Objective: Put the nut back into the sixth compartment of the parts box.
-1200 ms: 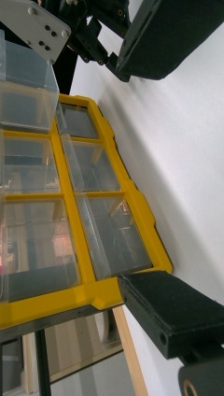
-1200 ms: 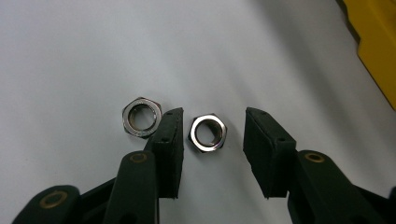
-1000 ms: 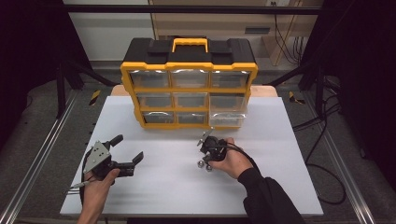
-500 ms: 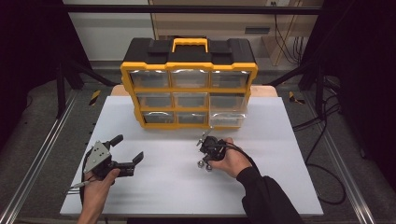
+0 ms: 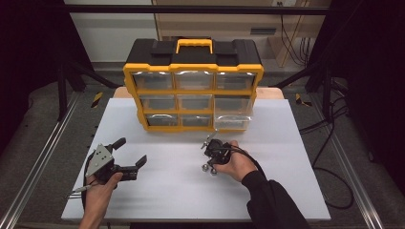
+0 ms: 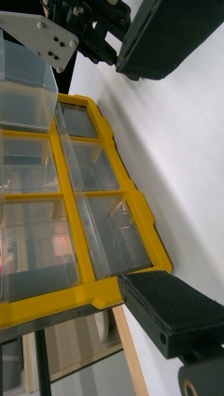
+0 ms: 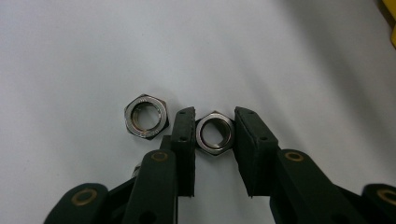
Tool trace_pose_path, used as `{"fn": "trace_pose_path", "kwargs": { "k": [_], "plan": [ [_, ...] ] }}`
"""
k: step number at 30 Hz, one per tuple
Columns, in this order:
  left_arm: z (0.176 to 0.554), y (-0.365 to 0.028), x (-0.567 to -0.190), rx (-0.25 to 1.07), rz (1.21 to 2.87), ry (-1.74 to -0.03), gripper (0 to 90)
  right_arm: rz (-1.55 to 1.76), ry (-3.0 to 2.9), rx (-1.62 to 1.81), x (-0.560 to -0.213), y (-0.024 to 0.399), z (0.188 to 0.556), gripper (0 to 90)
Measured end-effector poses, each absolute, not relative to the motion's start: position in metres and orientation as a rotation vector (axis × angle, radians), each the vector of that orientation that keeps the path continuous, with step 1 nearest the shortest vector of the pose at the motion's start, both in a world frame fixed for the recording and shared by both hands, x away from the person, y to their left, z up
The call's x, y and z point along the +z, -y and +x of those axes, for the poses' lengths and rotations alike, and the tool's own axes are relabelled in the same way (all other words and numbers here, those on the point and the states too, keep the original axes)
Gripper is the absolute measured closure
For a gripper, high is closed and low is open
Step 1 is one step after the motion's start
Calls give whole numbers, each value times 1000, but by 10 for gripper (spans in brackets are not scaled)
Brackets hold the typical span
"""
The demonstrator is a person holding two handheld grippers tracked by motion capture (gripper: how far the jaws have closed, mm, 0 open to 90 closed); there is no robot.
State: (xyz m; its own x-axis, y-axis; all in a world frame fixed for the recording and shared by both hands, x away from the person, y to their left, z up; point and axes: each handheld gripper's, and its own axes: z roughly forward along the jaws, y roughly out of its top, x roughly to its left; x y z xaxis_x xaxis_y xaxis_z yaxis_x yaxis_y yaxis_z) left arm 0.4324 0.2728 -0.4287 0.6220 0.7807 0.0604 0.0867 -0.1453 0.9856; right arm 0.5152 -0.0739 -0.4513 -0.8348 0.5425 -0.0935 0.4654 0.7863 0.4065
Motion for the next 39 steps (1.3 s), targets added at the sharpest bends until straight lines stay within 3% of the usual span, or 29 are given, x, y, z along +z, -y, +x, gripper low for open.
{"fn": "trace_pose_path", "kwargs": {
  "k": [17,39],
  "plan": [
    [432,-274,-428,708,1621,-735,12,738,-2689,582,-438,78,503,699],
    [432,-273,-429,709,1629,-733,12,719,-2537,680,-411,116,475,699]
  ]
}}
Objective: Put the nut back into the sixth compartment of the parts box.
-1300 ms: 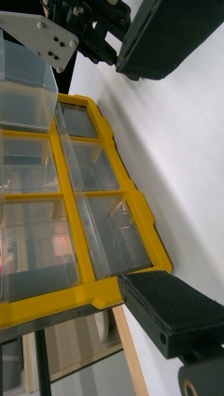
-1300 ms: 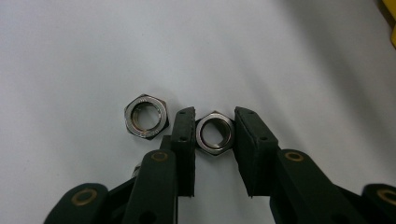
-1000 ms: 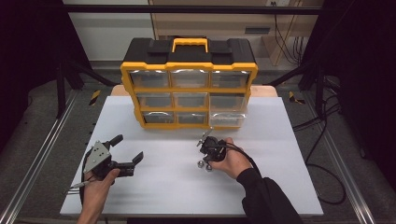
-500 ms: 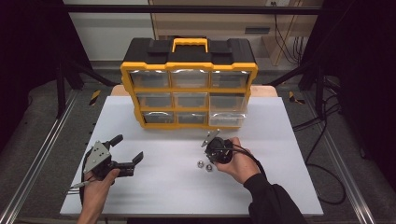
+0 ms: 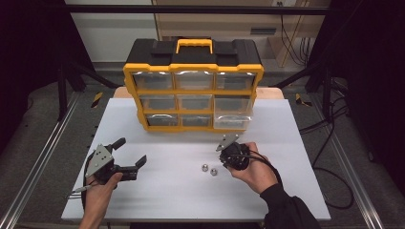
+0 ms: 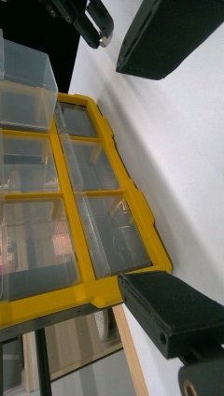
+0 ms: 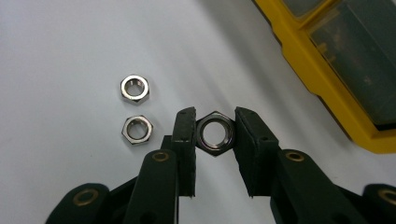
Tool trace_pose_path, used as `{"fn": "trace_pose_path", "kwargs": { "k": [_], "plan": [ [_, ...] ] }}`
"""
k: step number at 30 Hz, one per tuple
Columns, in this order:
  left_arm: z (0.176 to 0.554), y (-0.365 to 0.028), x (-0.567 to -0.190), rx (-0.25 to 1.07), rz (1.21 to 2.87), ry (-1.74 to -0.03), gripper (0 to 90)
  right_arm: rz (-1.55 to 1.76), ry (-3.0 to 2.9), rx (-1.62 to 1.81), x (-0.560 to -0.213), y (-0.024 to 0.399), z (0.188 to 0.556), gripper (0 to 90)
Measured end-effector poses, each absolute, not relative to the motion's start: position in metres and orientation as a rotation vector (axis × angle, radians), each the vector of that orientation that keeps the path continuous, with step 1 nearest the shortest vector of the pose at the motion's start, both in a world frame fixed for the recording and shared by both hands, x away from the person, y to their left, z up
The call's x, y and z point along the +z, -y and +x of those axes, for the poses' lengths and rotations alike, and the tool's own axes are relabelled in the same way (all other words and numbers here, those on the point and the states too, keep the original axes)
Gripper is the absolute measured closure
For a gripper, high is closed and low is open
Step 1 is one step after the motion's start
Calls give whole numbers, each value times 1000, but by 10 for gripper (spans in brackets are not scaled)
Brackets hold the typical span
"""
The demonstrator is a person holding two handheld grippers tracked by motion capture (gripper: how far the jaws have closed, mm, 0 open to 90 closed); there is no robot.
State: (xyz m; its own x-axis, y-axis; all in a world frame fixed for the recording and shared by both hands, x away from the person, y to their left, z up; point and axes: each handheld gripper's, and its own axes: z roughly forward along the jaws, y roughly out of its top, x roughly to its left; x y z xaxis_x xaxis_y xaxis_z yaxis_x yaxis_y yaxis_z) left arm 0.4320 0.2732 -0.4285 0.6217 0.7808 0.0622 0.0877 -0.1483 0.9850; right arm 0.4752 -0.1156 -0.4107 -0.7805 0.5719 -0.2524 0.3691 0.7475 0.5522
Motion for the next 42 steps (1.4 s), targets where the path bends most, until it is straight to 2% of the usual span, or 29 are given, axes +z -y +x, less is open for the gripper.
{"fn": "trace_pose_path", "kwargs": {
  "k": [13,42],
  "plan": [
    [432,-273,-429,711,1632,-733,12,726,-2454,801,-391,136,466,699],
    [432,-273,-429,713,1628,-734,12,709,-2317,956,-341,146,462,699]
  ]
}}
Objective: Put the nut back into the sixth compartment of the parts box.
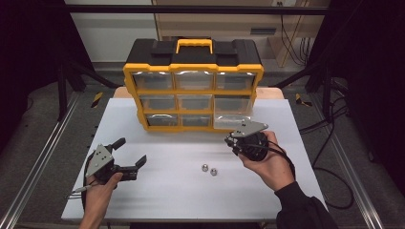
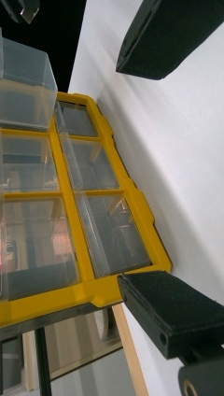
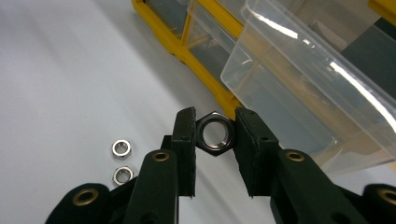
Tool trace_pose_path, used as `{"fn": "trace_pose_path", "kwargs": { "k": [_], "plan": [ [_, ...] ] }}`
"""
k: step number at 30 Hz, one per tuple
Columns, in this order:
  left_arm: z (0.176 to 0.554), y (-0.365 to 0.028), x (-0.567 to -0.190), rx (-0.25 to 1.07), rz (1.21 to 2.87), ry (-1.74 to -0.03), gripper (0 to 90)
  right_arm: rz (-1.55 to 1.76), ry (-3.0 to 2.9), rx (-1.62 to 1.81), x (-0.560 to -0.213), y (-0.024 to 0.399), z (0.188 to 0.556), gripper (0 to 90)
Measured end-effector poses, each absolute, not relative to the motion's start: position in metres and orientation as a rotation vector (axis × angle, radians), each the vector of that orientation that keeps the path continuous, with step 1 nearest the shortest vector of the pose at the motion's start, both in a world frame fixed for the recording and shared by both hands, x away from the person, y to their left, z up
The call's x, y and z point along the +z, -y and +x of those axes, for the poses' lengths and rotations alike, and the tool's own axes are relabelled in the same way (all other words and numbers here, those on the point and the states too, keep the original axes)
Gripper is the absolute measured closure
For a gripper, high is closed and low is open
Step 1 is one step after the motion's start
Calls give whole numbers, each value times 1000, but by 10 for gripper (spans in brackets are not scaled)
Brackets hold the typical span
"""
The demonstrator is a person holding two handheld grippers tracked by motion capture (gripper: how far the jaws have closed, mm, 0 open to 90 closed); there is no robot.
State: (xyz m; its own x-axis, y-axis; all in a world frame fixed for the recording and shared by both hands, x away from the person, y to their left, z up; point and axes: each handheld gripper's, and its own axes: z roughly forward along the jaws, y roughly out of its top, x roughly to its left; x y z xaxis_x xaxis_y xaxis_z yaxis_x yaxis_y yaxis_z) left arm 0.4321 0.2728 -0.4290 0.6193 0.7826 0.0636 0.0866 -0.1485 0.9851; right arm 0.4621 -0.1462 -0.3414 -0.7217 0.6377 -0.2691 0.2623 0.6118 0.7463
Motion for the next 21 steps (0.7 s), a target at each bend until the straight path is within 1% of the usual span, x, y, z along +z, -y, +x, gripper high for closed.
{"fn": "trace_pose_path", "kwargs": {
  "k": [21],
  "plan": [
    [432,-273,-429,712,1627,-735,12,736,-2273,1012,-329,154,462,699]
  ]
}}
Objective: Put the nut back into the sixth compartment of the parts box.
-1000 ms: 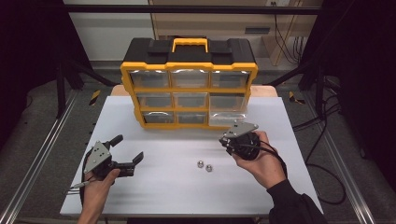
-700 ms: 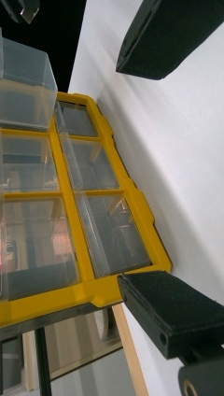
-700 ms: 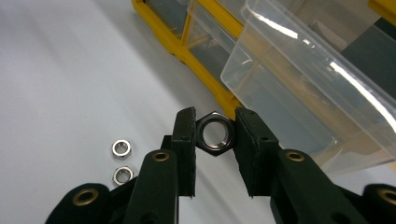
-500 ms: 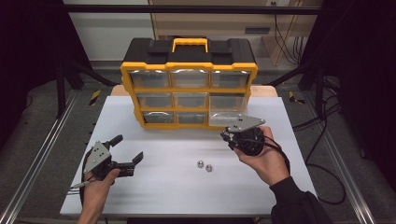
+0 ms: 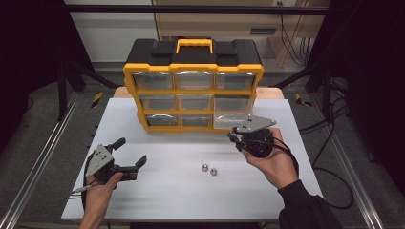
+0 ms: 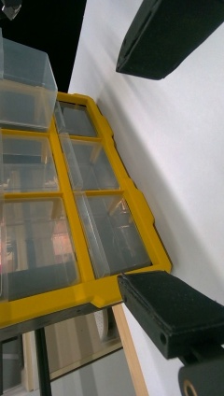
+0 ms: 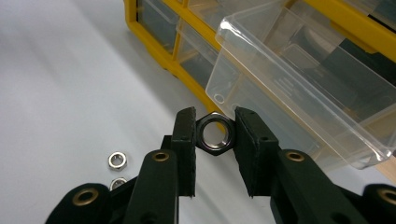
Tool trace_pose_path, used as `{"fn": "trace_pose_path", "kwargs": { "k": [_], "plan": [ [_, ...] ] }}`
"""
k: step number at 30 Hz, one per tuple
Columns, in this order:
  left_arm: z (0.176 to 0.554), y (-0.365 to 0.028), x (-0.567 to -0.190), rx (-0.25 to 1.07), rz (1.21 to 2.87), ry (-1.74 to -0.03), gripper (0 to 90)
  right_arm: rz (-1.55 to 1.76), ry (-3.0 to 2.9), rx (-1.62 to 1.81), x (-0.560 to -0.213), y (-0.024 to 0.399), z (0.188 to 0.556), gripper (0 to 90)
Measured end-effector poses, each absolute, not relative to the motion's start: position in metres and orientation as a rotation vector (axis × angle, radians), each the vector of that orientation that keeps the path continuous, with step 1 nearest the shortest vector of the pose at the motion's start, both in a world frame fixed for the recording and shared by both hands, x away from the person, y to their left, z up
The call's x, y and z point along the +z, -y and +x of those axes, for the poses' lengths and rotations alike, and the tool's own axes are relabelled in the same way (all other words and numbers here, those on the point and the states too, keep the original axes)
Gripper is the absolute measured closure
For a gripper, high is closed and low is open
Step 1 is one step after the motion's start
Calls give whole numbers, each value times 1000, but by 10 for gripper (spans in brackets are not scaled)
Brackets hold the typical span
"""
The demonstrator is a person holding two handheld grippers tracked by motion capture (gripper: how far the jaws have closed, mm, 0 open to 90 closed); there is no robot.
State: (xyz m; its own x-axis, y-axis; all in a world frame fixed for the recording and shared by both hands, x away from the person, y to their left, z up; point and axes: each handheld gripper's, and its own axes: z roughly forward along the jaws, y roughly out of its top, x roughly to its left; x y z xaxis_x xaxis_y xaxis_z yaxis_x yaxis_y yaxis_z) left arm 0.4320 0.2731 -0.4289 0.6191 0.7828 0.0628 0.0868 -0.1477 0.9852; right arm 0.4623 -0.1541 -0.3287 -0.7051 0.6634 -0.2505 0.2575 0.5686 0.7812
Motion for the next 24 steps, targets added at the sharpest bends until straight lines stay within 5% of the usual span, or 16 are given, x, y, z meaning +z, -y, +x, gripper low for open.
{"fn": "trace_pose_path", "kwargs": {
  "k": [24],
  "plan": [
    [432,-273,-429,713,1623,-737,11,766,-2238,1043,-317,162,469,699]
  ]
}}
